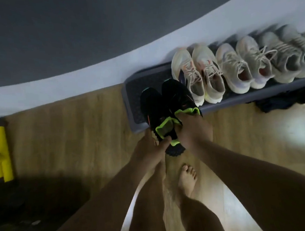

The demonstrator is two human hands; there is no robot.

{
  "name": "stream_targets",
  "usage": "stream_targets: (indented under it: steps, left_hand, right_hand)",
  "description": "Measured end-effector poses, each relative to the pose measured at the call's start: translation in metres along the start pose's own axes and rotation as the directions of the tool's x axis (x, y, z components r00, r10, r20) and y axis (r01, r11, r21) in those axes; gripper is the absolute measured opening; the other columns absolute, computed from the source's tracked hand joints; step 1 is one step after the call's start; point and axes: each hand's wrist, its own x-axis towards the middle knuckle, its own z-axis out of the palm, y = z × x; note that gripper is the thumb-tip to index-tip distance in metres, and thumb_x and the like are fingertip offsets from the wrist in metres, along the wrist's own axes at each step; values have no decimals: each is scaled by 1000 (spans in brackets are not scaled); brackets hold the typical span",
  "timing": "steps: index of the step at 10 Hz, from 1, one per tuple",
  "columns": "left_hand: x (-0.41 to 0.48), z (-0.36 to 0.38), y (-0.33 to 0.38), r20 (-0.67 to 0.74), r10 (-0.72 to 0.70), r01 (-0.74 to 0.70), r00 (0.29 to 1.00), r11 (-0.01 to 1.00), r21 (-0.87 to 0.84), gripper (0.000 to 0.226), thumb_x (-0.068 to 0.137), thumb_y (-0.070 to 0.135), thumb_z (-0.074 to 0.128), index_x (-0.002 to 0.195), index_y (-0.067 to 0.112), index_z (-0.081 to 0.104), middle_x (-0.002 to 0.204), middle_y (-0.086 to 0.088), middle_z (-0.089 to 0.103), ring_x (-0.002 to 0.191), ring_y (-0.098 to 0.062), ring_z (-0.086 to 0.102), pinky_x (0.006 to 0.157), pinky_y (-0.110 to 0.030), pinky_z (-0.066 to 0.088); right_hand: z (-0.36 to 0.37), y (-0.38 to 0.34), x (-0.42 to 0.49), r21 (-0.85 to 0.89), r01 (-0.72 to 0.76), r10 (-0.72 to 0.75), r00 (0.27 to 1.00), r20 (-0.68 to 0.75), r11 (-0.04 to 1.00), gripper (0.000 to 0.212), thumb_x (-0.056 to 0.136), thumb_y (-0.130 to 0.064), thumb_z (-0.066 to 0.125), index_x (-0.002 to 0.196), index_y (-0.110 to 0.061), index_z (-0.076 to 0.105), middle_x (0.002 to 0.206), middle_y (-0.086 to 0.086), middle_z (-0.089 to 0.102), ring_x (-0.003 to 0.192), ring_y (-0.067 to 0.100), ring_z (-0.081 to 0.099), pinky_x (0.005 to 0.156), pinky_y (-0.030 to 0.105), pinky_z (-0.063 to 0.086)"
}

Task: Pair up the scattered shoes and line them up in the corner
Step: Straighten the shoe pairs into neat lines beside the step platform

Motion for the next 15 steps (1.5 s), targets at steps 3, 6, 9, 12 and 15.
stream_targets:
  steps: [3,6,9,12,15]
  left_hand:
    - [183,11,-43,-138,-21,25,990,999,22,70,78,29,56,139,28,22,113,-16,61,83,-39,69,71,-50,60]
    - [337,125,-245,-219,53,54,974,889,455,23,101,34,29,114,33,48,116,8,54,110,-17,52,96,-34,40]
    - [527,112,-330,-300,119,-24,947,953,301,88,70,84,49,146,54,16,105,26,50,87,-11,69,63,-43,46]
    - [265,-8,-42,-197,122,-116,973,992,46,61,91,35,57,145,30,30,108,2,61,90,-26,67,75,-40,58]
    - [128,-39,14,-154,230,-184,961,946,266,65,96,34,54,152,20,24,149,-4,40,122,-15,47,90,-28,38]
  right_hand:
    - [103,5,117,-37,112,-115,989,-92,993,34,94,-31,53,128,-29,56,107,9,66,105,36,58,74,41,42]
    - [139,10,203,99,48,-48,999,-5,994,46,95,-31,48,139,-26,33,116,14,58,100,37,58,67,39,41]
    - [136,10,198,98,-11,-1,992,125,995,90,86,2,54,155,-23,3,163,4,10,145,32,16,105,47,39]
    - [129,8,185,165,24,-43,993,113,986,84,89,-13,58,156,-23,10,162,8,12,148,30,10,113,48,33]
    - [41,32,74,232,-149,129,987,99,961,82,92,-13,55,157,-28,7,163,8,7,150,27,3,120,47,19]
